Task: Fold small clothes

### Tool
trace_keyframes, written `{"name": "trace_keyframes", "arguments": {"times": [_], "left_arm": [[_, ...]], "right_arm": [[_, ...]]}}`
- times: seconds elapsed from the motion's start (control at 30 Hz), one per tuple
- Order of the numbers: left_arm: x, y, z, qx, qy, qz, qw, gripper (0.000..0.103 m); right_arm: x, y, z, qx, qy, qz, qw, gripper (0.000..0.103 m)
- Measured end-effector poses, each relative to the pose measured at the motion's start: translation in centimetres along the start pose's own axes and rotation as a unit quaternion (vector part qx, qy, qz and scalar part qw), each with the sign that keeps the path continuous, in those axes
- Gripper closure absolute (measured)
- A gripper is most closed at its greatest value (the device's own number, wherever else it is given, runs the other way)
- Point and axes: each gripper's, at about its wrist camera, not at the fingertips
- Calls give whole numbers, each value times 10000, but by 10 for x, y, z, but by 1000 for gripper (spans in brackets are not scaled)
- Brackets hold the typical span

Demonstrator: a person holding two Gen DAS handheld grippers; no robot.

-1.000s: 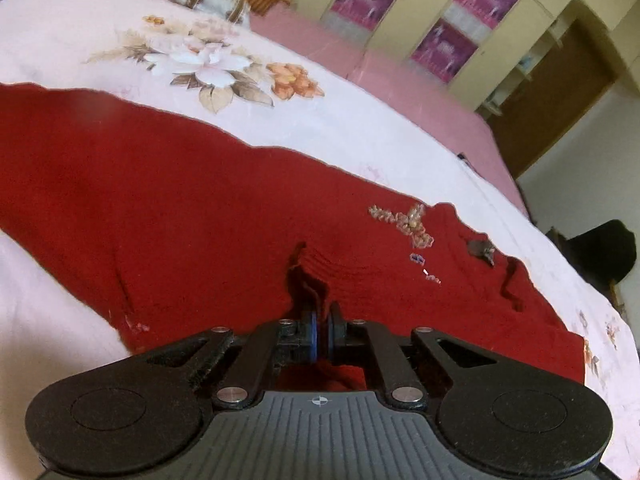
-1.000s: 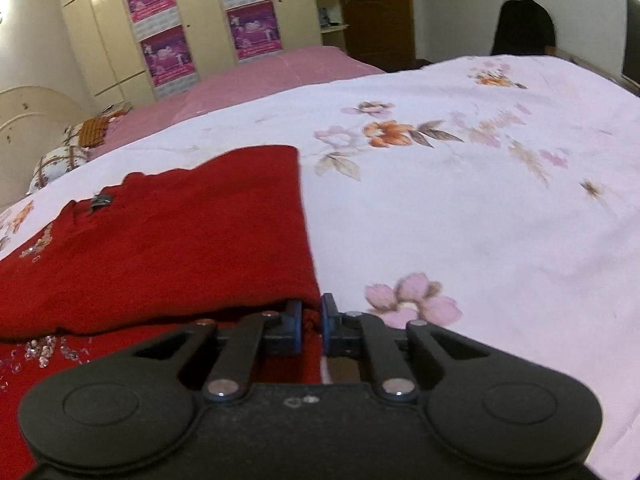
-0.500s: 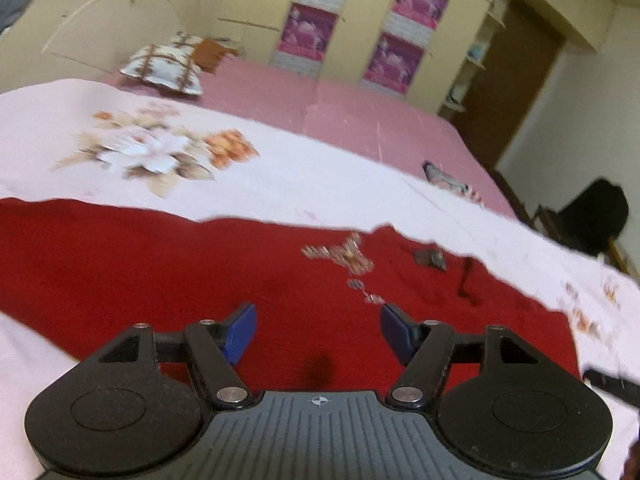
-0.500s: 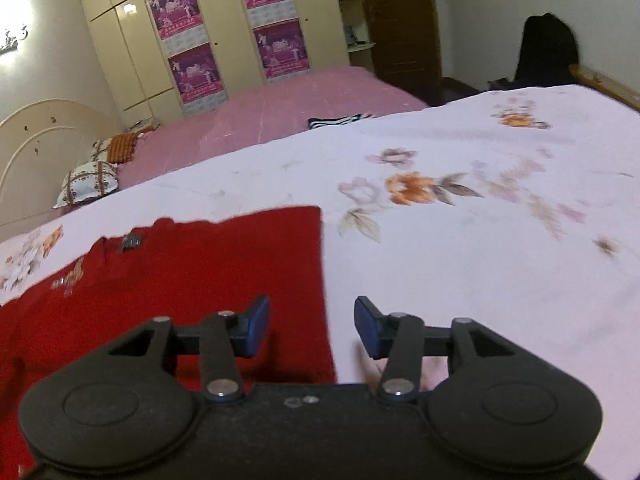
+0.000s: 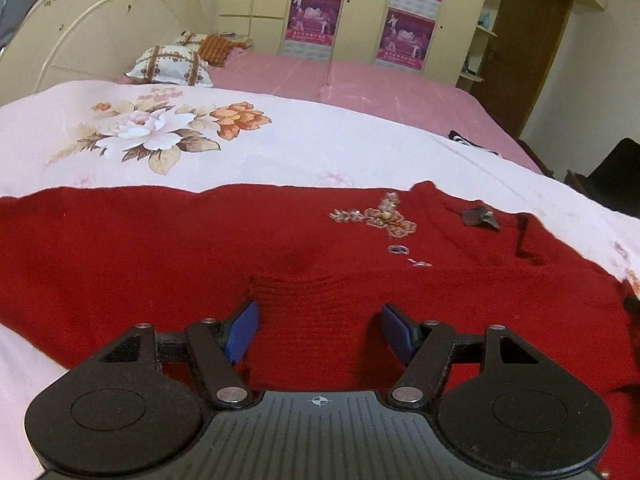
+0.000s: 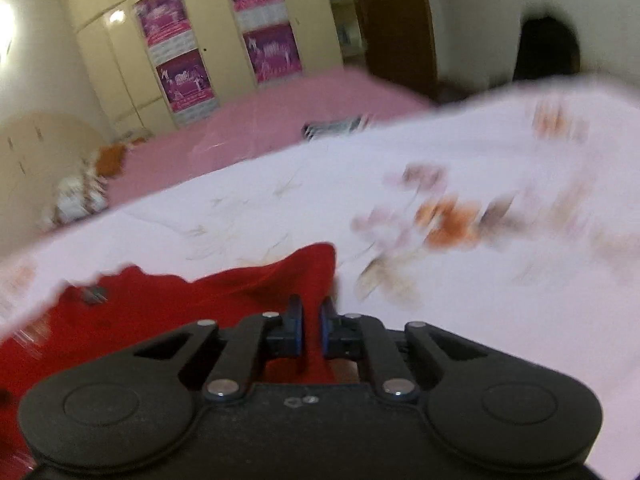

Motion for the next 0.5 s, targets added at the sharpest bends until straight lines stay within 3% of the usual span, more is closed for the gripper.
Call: {"name": "trace_keyframes", "arguments": {"times": [0.1, 0.17, 0.23, 0.27, 0.37, 0.5], "left_arm": [[-3, 5, -2, -90, 104, 79, 9999, 35], [3, 7, 2, 12, 41, 130, 9999, 35], [15, 6, 12, 193, 60, 126, 9997, 23], [20, 5, 16, 260, 157, 122, 9995, 1], [42, -3, 38, 387, 375, -109, 9985, 0], [59, -15, 84, 743, 449, 31, 9962, 0]], "right_arm": [[-14, -7, 3, 269, -184, 198, 9993, 92], [-7, -3, 10, 396, -331, 163, 9985, 79], [8, -1, 17, 453, -328, -32, 9984, 72], [19, -1, 21, 485, -217, -114, 9985, 71], [49, -7, 43, 622, 192, -173, 9977, 67], [68, -38, 98, 942, 903, 103, 9914, 65]]}}
Point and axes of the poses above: each gripper's, at about its wrist camera, not at the fingertips, and x roughly against the way its jaws point, z to its left, y to its top, and after that the axes turned 7 degrees about -x, right-handed
